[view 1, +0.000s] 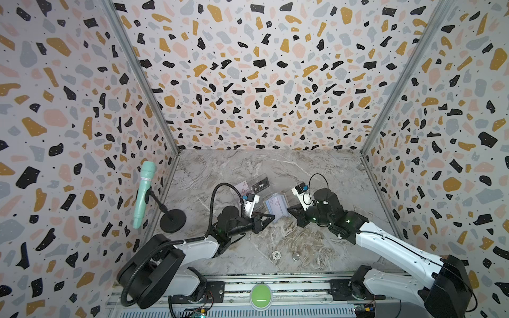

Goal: Take the credit cards out of the card holder
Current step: Open the card holder, then place the card holder at the center of the table.

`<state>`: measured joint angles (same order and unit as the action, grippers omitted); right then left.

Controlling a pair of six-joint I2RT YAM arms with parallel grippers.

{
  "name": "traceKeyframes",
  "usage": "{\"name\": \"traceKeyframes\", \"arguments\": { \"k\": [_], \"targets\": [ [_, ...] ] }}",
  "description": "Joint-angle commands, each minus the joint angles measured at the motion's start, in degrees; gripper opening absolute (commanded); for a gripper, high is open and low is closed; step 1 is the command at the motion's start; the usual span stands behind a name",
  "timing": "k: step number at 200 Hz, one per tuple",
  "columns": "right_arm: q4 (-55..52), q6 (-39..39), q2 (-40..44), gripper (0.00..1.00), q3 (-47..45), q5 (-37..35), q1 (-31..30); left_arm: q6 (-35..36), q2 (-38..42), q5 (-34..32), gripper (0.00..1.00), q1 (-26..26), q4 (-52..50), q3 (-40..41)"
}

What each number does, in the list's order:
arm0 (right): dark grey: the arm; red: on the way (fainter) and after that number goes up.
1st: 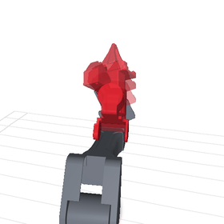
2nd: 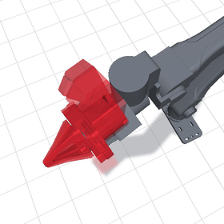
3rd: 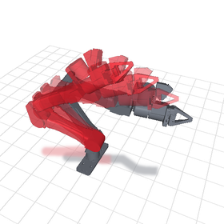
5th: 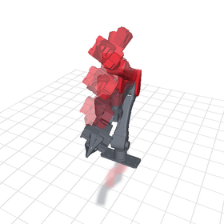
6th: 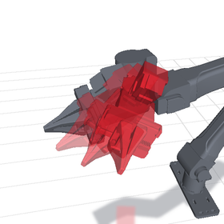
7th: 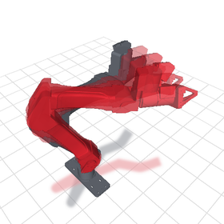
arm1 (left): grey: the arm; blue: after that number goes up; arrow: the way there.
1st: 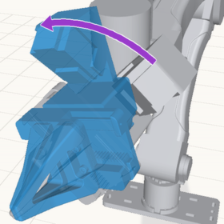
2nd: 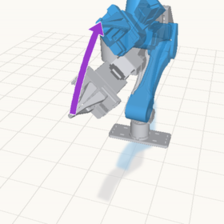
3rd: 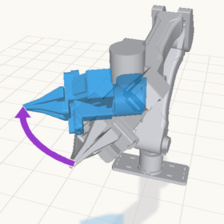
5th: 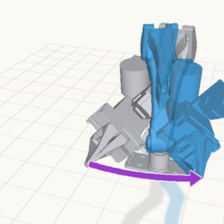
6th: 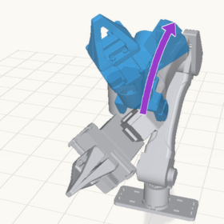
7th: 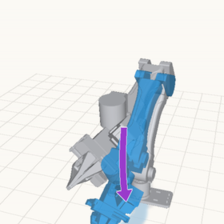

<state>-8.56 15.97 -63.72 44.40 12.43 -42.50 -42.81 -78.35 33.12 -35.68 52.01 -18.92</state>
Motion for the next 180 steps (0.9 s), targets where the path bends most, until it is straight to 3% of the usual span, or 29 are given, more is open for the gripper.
{"name": "traceKeyframes", "arguments": {
  "k": [1, 91, 131, 158, 180],
  "targets": [
    [-2.04, 2.62, -0.36, 0.00, -0.25, 1.16, -1.00, -0.35, -2.60, 0.13, 0.21, 0.09, 4.26, 1.91],
    [-4.07, 7.06, -10.83, 0.00, -0.01, -3.17, -2.41, -0.58, -14.54, -0.86, 0.31, -0.47, 8.84, 2.22],
    [-6.12, 8.10, -14.52, 0.00, 1.93, -5.60, -2.41, 5.77, -11.33, -7.68, 0.40, -1.55, -4.43, 0.18],
    [-6.99, 9.06, -15.94, 0.00, 3.09, -6.83, -2.41, 8.33, -6.32, -12.33, 0.41, -3.24, -10.81, -1.36],
    [-7.75, 9.49, -16.42, 0.00, 3.93, -8.13, -2.50, 12.11, -1.14, -19.69, 0.41, -5.49, -19.54, -3.76]
  ]
}}
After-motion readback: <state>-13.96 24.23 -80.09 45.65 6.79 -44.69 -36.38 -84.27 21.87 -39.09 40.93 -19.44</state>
